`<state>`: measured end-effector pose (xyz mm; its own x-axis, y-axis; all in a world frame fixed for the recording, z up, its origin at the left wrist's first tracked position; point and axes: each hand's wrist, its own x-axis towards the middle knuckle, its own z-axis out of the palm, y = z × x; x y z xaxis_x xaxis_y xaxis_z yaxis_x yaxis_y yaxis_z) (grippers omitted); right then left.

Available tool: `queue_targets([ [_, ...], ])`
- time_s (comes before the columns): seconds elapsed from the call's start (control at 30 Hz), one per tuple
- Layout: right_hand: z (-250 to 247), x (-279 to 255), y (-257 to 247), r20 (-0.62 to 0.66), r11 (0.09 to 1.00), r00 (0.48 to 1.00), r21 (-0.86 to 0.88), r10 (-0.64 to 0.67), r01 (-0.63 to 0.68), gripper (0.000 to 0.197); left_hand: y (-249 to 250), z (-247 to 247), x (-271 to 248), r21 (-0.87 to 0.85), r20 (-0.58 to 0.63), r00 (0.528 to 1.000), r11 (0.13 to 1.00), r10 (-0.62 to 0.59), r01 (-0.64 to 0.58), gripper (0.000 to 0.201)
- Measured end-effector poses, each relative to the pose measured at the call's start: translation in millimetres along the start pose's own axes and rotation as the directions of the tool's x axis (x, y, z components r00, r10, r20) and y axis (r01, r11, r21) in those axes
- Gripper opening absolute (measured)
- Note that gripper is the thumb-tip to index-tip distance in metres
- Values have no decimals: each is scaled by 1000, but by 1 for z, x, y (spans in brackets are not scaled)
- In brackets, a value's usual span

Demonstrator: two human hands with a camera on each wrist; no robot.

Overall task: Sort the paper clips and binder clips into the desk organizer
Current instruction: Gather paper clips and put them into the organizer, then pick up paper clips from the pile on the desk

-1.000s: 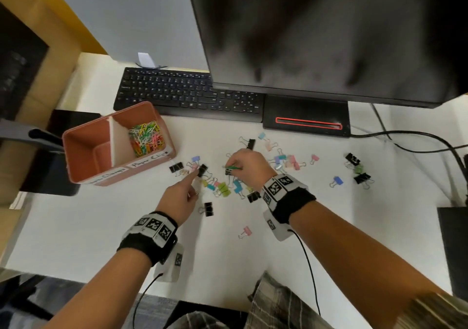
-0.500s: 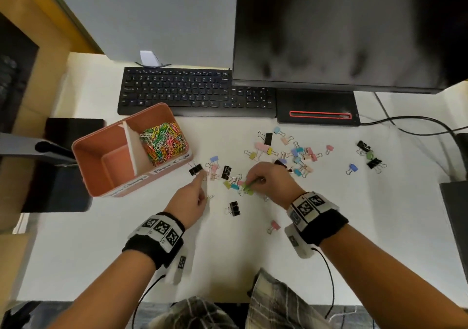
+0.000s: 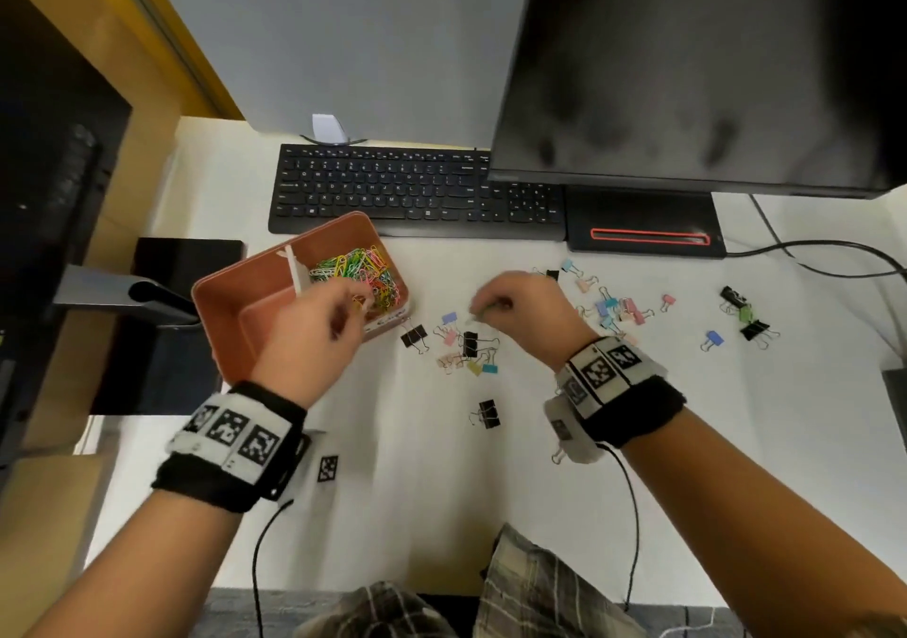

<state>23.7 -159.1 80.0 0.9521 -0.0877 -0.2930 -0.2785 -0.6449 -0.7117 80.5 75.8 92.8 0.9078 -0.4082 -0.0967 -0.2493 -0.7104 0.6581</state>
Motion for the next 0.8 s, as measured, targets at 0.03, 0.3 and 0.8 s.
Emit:
queue_targets([
  [0.03,5,11,-16,-10,998,999,30,-48,49,10,-2,-8,8,11,-27,998,999,-50,51,24],
  [0.3,55,86,-86,30,993,993,-22,-117,118,31,-9,-14,46,78,3,968,965,-252,251,36],
  [0.8,52,-9,70,103,986,994,-165,25,-8,14,-22,108,-12,256,460,885,943,76,-214,47],
])
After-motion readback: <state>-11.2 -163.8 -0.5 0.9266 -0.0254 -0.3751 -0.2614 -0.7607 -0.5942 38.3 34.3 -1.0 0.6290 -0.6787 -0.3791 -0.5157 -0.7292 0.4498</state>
